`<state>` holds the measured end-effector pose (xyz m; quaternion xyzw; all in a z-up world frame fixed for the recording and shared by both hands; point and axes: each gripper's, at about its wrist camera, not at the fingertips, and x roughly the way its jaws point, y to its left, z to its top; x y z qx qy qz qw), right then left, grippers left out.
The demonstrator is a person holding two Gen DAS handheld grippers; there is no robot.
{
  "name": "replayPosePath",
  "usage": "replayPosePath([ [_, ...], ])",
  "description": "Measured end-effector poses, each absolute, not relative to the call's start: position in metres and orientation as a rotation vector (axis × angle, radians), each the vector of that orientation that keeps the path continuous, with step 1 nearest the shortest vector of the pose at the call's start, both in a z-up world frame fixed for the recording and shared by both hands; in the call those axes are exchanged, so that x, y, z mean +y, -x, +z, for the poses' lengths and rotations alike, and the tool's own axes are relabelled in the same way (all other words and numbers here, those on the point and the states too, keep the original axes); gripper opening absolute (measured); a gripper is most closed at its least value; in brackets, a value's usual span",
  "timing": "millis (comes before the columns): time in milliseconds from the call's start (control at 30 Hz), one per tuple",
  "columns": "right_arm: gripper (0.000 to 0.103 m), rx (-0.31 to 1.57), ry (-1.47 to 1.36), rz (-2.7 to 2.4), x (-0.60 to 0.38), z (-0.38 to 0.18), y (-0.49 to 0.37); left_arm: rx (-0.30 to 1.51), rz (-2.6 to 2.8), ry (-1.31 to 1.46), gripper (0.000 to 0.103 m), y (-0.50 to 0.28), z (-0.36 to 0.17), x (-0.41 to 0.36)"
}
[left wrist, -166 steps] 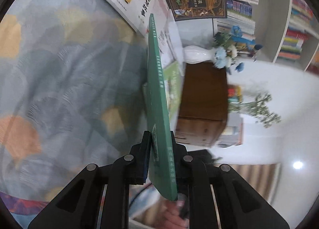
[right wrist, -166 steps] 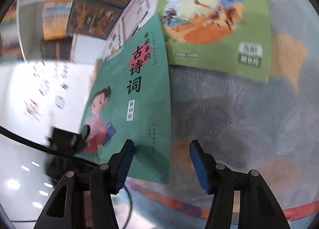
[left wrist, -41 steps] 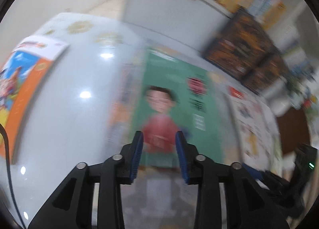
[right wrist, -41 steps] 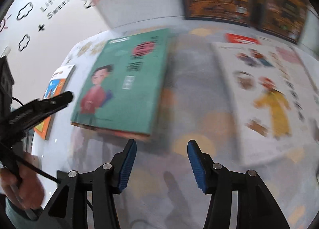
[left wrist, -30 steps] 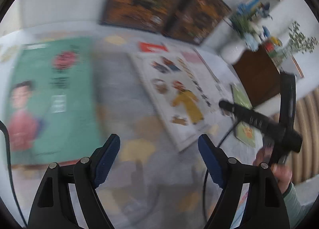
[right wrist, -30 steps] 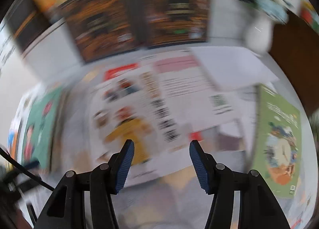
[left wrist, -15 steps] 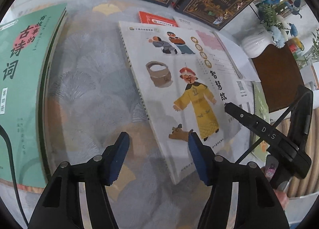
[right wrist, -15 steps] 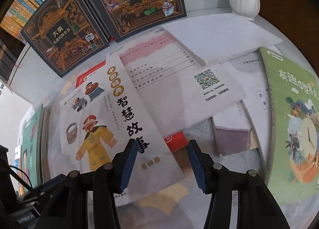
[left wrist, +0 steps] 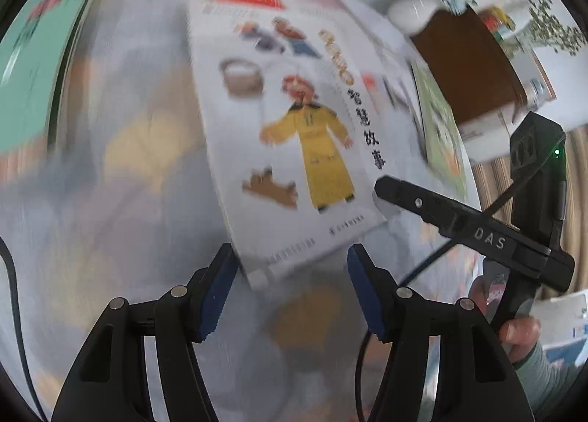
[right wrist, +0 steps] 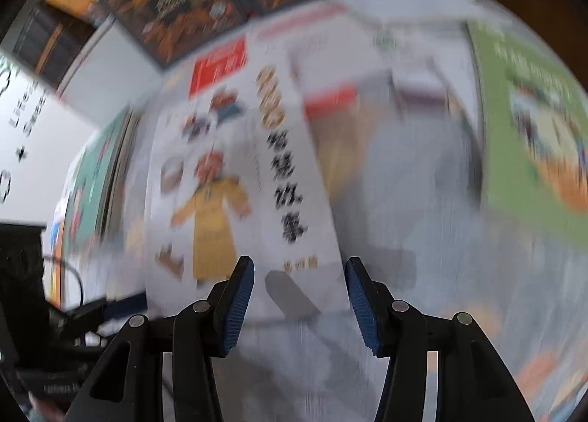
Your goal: Organize books
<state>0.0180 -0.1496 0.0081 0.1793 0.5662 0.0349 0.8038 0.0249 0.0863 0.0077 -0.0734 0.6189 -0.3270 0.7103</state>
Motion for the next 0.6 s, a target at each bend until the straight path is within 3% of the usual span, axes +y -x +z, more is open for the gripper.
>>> replayPosePath([
  [200, 0.056, 1.259, -0.268, 0.088, -0.128, 0.010, 0.047, 1.413, -0.741, 0.228, 0.061, 0.021, 0.005, 0.116],
  [367, 0.056, 1.224, -0.307, 0.027, -0.136, 0.020, 0.043, 1.416, -0.688, 0.328, 0.058, 0.015, 0.003, 0.129],
  [500, 0.049, 1.137, -0.260, -0.058, -0.146, 0.030, 0.027, 1.374, -0.610, 0.278, 0.039, 0.003, 0.006, 0.121],
  [600, 0.040, 1.152, -0.280, -0.086, -0.149, 0.022, 0.014, 1.367, -0.579, 0.291, 0.030, -0.007, 0.001, 0.116],
])
